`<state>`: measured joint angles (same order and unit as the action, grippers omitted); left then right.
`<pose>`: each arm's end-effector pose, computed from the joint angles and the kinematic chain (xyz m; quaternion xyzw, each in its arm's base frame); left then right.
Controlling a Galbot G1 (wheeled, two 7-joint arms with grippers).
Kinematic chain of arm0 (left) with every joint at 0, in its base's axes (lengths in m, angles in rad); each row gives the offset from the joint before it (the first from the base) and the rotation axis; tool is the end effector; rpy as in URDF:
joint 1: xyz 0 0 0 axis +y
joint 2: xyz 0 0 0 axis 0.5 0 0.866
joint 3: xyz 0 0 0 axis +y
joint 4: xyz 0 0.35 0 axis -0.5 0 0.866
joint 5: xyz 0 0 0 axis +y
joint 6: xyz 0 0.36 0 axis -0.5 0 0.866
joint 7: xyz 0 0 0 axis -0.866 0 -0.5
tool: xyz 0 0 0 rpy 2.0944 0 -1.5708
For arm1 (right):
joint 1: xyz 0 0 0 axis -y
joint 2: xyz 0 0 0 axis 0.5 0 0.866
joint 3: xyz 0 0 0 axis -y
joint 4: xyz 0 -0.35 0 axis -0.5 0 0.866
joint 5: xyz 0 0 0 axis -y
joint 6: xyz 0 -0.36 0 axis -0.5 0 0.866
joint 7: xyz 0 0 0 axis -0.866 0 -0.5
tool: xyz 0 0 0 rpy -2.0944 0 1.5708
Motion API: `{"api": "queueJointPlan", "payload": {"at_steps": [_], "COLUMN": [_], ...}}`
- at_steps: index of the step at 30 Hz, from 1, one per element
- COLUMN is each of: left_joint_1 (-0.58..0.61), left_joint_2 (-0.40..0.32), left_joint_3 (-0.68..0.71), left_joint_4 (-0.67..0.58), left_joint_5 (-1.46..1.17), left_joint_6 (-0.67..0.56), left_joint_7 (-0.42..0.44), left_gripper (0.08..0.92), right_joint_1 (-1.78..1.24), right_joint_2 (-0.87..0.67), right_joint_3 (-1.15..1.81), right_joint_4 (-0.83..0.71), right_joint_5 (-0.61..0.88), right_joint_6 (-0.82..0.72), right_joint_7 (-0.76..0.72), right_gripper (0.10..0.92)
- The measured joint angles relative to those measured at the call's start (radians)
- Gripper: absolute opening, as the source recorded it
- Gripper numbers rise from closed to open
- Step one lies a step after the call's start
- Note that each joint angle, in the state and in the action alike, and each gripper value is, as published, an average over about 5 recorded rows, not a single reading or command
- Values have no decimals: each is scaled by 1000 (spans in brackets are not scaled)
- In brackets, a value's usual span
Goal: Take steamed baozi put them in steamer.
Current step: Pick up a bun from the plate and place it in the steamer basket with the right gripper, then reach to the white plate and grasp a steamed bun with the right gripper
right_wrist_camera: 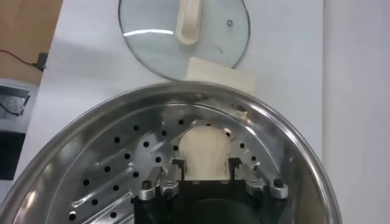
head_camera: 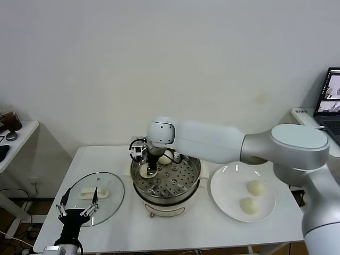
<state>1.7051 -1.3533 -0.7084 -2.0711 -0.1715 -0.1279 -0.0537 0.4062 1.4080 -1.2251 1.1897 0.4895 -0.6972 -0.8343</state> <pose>0.1475 0.0949 -0.3169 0.0466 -0.9973 -0.0570 0.0009 0.5202 0.2461 -0.1209 0.5566 -0.5531 0.5226 0.3334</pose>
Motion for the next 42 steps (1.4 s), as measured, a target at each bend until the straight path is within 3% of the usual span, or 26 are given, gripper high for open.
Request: {"api": "queueJointPlan", "payload": {"at_steps": [7, 10, 18, 27, 36, 42], "left_joint_1": [0, -3, -11, -6, -5, 1], "left_joint_2": [0, 0, 9, 14, 12, 6], "left_joint_3": [0, 4, 14, 24, 27, 23], "left_joint_4": [1, 1, 2, -3, 5, 7], "left_joint_5": [0, 0, 0, 2, 14, 22], "left_joint_6": [0, 0, 2, 1, 3, 5], "left_joint_7": [0, 0, 2, 4, 4, 4], "left_gripper": [823, 823, 823, 823, 823, 823], "right_joint_1": [17, 49, 167, 217, 35, -171], "right_joint_2": [-17, -42, -198, -522, -833, -949], "right_joint_3": [5, 5, -8, -15, 103, 237], "right_joint_4": [10, 39, 186, 372, 458, 466], "right_joint_5": [-8, -3, -15, -151, -340, -449], "right_joint_6": [5, 8, 36, 167, 312, 368], "right_joint_7": [-18, -35, -129, -286, -353, -361], "right_gripper": [772, 814, 823, 823, 823, 823]}}
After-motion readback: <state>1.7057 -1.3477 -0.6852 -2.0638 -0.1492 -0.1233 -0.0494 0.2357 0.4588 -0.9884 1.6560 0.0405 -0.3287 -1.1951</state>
